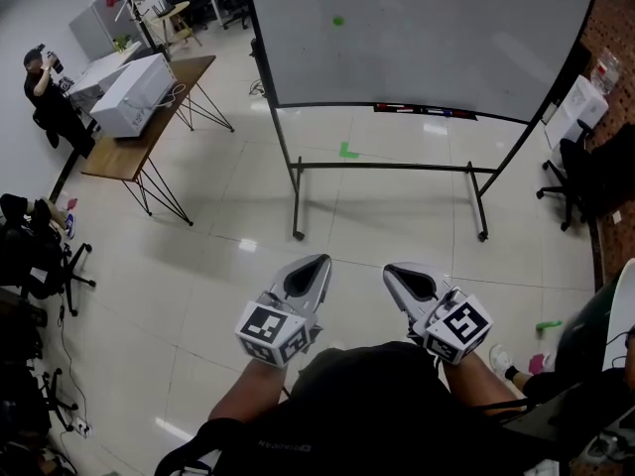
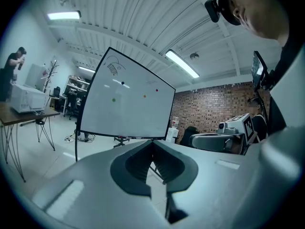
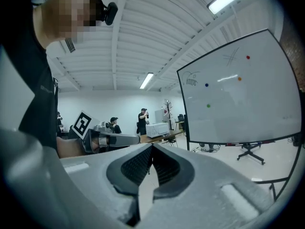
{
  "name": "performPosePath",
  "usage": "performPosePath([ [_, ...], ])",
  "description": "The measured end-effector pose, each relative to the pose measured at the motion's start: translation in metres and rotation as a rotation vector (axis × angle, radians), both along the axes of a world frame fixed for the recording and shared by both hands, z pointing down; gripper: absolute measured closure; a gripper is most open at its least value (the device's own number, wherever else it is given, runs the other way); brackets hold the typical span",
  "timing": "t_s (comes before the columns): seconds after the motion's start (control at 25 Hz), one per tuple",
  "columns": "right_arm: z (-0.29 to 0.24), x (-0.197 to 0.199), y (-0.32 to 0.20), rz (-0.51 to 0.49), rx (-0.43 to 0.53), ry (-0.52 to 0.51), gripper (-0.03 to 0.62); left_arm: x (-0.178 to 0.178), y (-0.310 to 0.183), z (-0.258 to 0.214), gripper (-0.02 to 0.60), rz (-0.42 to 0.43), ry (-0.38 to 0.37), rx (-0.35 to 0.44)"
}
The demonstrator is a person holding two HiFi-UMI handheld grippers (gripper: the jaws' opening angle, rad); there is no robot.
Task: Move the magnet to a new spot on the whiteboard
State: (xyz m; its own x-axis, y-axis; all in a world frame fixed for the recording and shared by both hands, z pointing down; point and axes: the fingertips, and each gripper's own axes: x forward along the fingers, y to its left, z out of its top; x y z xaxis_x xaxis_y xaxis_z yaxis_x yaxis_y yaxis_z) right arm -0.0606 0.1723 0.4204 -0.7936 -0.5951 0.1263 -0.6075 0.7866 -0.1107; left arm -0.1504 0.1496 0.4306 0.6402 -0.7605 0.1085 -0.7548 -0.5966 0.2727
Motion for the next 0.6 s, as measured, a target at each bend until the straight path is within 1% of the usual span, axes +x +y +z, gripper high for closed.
performPosePath([
  [0.12,0.002,-0.017,-0.002,0.002,-0.006,0.000,0.589,-0.016,-0.001,0.002,0.565,-0.002,0.008,-0.007],
  [0.28,0.000,-0.026,-0.012,-0.002,-0.003,0.010,0.589,-0.026,-0.008,0.002,0.565,-0.002,0.017,-0.006],
  [0.4,-0.001,-0.029,-0.026,-0.004,-0.004,0.009,0.589,-0.029,-0.021,0.003,0.565,-0.001,0.019,-0.008],
  [0.6,0.001,-0.034,-0.060,-0.033,-0.008,-0.004,0.589,-0.033,-0.054,0.003,0.565,-0.022,-0.003,-0.009],
])
